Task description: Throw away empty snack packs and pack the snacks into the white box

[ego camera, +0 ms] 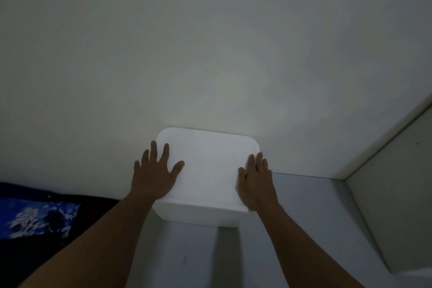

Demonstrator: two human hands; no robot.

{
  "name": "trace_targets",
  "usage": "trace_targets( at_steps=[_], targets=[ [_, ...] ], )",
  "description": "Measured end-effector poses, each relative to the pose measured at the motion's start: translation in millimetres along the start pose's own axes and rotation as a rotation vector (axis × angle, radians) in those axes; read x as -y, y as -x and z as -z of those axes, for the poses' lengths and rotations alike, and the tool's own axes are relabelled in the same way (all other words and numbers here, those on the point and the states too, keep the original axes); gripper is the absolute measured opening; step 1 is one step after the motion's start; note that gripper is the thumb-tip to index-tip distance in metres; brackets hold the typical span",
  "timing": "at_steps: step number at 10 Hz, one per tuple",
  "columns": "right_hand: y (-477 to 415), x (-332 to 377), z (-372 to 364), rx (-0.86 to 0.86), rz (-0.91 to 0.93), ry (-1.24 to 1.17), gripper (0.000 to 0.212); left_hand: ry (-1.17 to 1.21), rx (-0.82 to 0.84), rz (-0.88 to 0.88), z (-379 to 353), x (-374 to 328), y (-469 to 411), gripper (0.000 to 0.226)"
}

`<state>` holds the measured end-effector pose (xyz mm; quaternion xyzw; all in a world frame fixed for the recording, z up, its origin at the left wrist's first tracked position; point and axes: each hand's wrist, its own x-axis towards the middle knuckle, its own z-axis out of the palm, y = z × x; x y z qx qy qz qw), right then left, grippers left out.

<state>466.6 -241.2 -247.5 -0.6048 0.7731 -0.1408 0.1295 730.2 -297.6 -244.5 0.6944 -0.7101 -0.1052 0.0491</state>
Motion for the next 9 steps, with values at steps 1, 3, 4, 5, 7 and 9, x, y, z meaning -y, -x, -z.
trace_targets(
  at_steps=[1, 3, 4, 5, 7, 9],
  targets=[
    [-5, -1, 0, 0.022, 0.014, 0.011, 0.062, -0.017, -0.015, -0.002, -2, -2, 0, 0.080],
    [-5, -1, 0, 0.030, 0.001, 0.034, 0.062, -0.044, -0.020, -0.002, -5, -2, -1, 0.078],
    [2, 4, 2, 0.030, 0.012, 0.092, 0.063, -0.095, -0.019, -0.051, -5, -6, 5, 0.074],
    [14, 15, 1, 0.061, 0.033, 0.140, 0.067, -0.099, -0.008, -0.105, -5, -15, 14, 0.077],
    [47, 23, 5, 0.077, 0.031, 0.150, 0.069, -0.068, -0.011, -0.191, -15, -26, 43, 0.081],
    [107, 15, 39, -0.071, 0.029, -0.327, 0.048, 0.396, -0.342, -0.394, -20, -22, 139, 0.053]
  ],
)
